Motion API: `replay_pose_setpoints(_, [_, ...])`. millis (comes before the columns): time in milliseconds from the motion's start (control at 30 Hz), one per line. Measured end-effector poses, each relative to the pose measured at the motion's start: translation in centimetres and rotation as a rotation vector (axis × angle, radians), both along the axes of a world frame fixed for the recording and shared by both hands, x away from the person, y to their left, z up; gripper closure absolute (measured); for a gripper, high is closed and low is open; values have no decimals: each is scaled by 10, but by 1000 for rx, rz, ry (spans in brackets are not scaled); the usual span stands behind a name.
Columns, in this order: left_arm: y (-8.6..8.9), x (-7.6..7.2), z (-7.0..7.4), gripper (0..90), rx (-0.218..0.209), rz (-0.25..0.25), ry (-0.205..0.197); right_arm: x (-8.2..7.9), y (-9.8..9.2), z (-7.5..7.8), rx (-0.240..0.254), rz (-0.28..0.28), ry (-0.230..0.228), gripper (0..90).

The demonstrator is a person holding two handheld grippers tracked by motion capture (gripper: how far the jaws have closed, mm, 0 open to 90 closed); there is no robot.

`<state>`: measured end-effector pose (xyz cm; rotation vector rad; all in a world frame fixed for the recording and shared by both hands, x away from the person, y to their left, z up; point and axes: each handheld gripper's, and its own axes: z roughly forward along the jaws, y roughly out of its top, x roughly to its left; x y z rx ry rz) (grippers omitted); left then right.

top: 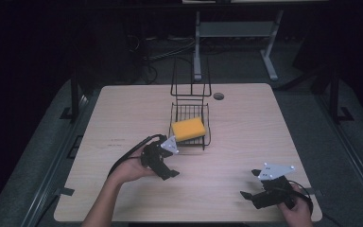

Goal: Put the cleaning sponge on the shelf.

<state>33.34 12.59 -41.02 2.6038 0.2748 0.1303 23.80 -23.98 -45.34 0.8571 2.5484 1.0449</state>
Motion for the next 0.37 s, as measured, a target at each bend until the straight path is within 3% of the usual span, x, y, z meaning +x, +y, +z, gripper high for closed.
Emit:
replay_pose_setpoints(233, [4,-10,-4,189,-13,6,0,0,2,0,-4,2,5,138])
replay_pose_setpoints(367, [7,-19,-5,188,-41,23,-3,1,4,-1,-6,7,6,138])
